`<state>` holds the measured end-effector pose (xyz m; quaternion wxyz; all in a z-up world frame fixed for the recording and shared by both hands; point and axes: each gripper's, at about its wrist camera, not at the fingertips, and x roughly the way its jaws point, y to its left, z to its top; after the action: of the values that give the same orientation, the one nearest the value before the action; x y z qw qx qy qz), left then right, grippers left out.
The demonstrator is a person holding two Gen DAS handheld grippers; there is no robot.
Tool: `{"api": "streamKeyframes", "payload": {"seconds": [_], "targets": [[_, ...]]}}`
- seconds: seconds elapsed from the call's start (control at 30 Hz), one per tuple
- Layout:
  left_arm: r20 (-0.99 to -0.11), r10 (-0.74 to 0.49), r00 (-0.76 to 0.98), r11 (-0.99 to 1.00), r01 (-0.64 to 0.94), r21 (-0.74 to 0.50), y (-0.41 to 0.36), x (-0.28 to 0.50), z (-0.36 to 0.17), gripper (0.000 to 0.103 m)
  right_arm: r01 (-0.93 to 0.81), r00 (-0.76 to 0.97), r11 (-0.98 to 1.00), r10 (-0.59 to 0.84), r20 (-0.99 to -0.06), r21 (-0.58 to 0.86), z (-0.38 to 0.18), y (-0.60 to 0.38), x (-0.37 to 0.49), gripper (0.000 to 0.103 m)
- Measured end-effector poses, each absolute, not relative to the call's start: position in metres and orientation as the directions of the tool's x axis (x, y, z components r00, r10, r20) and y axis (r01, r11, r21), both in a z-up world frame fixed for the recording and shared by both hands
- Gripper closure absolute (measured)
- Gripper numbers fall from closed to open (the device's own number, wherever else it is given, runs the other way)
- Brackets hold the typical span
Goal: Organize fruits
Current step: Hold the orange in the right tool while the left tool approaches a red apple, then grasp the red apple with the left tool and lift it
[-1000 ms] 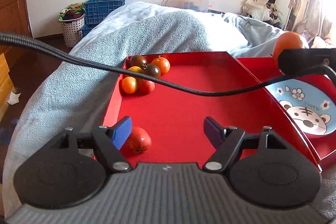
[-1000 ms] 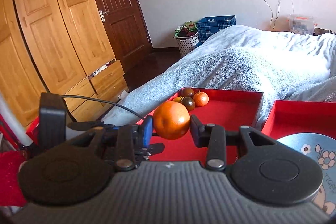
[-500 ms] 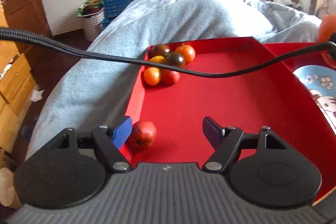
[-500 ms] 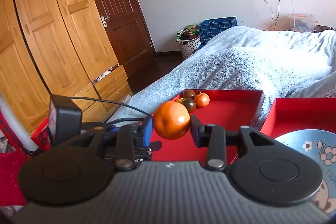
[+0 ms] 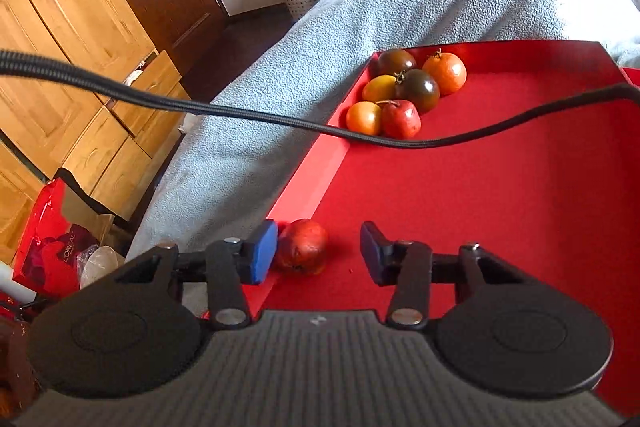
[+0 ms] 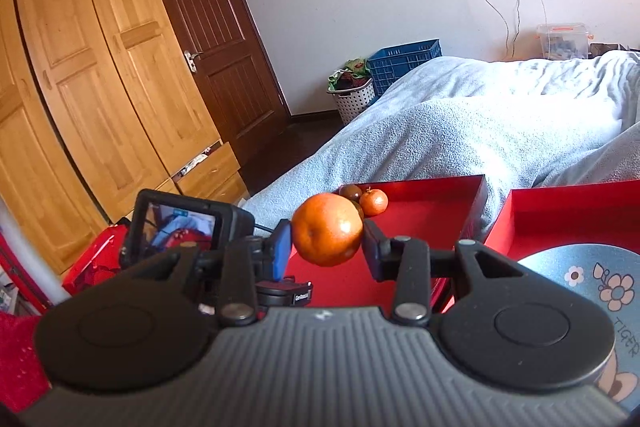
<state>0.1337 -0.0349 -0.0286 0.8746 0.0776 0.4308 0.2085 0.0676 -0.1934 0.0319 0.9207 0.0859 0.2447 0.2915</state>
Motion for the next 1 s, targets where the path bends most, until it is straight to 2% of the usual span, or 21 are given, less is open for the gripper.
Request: {"api": "streamKeyframes", "payload": {"seconds": [0.07,0.1,0.23,0.3,0.37,0.43,0.63,0.7,0.77,0.8,0.9,1.0], "targets": [[-0.708,0.429,0.561,0.902,-0.31,0.302,-0.033,0.128,-0.023,0.076,-0.495,0.709,0.817,0.577,-0.406,0.297,0.032,-0.191,0.067,0.062],[-0.704,0.424,0.569,0.904,-0.31,0.295,-0.032,0.126,-0.021,0.079,-0.496,0.707,0.817,0.577,-0.409,0.295,0.032,-0.189,0.066,0.062],[-0.711,0.419,0.565,0.904,-0.333,0.268,-0.03,0.117,-0.016,0.079,-0.502,0.705,0.817,0.577,-0.413,0.285,0.034,-0.185,0.065,0.062],[-0.725,0.432,0.536,0.893,-0.366,0.262,-0.033,0.114,-0.015,0.075,-0.499,0.705,0.82,0.573,-0.419,0.281,0.035,-0.183,0.065,0.062],[-0.757,0.433,0.489,0.888,-0.375,0.266,-0.034,0.116,-0.018,0.046,-0.497,0.704,0.822,0.57,-0.425,0.279,0.035,-0.183,0.065,0.062],[-0.774,0.433,0.462,0.878,-0.408,0.248,-0.031,0.117,-0.022,0.037,-0.498,0.7,0.82,0.571,-0.429,0.28,0.035,-0.183,0.065,0.062],[-0.812,0.392,0.433,0.883,-0.425,0.199,-0.019,0.126,-0.021,0.033,-0.491,0.696,0.823,0.568,-0.439,0.285,0.033,-0.183,0.067,0.062],[-0.817,0.372,0.44,0.893,-0.41,0.186,-0.017,0.134,-0.022,0.035,-0.492,0.693,0.822,0.569,-0.442,0.287,0.032,-0.182,0.068,0.062],[-0.82,0.357,0.447,0.899,-0.402,0.172,-0.016,0.142,-0.024,0.043,-0.494,0.691,0.821,0.57,-0.444,0.284,0.032,-0.182,0.069,0.062],[-0.822,0.351,0.448,0.901,-0.4,0.167,-0.015,0.146,-0.024,0.043,-0.494,0.692,0.822,0.569,-0.445,0.284,0.032,-0.182,0.068,0.062],[-0.828,0.344,0.442,0.909,-0.379,0.176,-0.014,0.163,-0.027,0.044,-0.489,0.695,0.823,0.568,-0.441,0.289,0.032,-0.186,0.067,0.062],[-0.821,0.369,0.435,0.917,-0.313,0.246,-0.025,0.182,-0.028,0.039,-0.484,0.696,0.825,0.564,-0.444,0.29,0.032,-0.187,0.067,0.062]]}}
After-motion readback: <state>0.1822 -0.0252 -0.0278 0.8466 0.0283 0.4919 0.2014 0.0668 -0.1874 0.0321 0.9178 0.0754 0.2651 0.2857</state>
